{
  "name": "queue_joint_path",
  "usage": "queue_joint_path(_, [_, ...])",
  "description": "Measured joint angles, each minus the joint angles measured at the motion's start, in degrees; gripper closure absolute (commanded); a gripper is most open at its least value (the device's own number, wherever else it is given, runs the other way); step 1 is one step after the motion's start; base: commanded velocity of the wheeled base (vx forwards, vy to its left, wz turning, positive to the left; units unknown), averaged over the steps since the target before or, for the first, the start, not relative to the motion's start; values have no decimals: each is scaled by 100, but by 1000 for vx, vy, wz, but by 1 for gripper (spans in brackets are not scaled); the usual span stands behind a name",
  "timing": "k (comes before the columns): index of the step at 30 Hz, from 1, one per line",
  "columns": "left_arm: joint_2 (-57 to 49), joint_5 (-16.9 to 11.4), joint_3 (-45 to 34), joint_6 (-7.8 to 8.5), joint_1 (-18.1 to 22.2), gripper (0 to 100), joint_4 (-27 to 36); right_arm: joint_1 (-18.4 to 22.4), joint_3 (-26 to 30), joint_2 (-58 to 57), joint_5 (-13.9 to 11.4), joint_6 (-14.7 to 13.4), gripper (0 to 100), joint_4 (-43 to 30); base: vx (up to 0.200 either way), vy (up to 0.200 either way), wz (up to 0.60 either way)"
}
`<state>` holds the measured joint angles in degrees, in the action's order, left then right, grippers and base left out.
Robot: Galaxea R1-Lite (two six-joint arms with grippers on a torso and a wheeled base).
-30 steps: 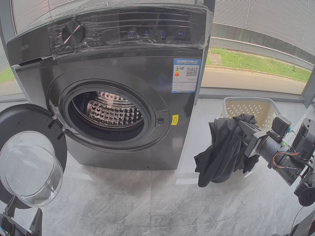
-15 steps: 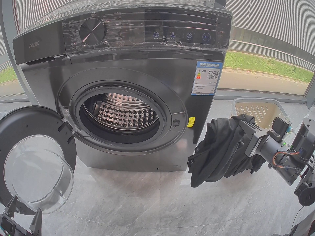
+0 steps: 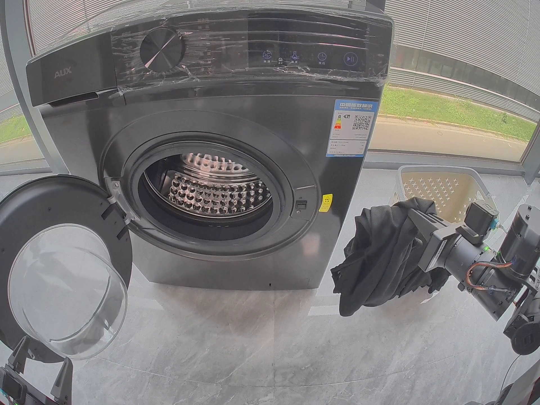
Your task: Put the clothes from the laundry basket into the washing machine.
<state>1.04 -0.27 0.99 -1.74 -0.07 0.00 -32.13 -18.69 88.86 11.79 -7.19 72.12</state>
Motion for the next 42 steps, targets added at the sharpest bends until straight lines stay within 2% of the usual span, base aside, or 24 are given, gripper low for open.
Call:
queue_joint_path(21, [0, 2, 2, -6, -2, 0, 0, -6, 22, 1, -2, -9, 100, -9, 0, 190, 0])
queue_joint_path(42, [0, 0, 2, -6, -2, 0, 0, -107, 155, 1, -11, -27, 100, -5, 0, 0, 0])
